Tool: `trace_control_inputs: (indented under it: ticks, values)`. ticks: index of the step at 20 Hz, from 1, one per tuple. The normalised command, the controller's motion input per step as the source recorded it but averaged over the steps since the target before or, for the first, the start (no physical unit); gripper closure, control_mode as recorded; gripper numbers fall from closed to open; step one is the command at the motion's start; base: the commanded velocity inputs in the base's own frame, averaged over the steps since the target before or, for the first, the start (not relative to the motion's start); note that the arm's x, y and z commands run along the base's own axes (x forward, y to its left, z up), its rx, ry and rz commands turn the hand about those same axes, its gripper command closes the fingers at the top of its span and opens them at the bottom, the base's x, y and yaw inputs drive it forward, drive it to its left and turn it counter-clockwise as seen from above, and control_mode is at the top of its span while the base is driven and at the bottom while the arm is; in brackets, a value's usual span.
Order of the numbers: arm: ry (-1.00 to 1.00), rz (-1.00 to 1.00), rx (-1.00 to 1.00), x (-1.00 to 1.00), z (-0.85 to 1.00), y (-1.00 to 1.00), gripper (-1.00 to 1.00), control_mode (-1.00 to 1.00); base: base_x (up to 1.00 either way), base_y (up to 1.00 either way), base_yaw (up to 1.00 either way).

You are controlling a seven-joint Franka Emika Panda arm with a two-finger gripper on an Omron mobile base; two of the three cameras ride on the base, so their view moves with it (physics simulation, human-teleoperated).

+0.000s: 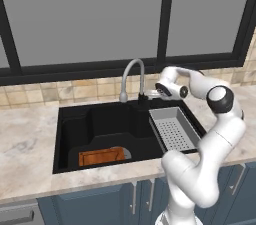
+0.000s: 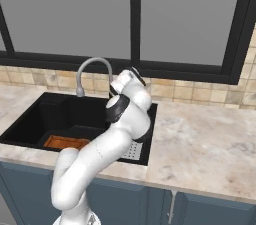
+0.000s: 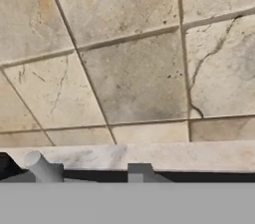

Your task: Turn on the sink faucet with hot water and rinse the cutting board for ten seconds, then turn off the faucet. Push the cutting board to reach the water if necessary.

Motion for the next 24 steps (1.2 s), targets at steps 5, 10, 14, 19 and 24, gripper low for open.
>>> trace_control_inputs:
  ticks: [5,10,14,19,24]
  values:
    - [0.00,0.00,0.00,-0.38,-0.03,-0.68,1.00,-1.00,0.00,0.00,0.00]
    - [0.00,0.00,0.00,-0.54,-0.03,-0.71,1.00,-1.00,0.00,0.00,0.00]
    - [0.02,0.00,0.00,-0.38,0.00,-0.51,1.00,-1.00,0.00,0.00,0.00]
    - [0.05,-0.04,0.00,-0.04,0.00,-0.05,1.00,-1.00,0.00,0.00,0.00]
    - [0.01,-0.01,0.00,0.00,0.04,0.00,1.00,-1.00,0.00,0.00,0.00]
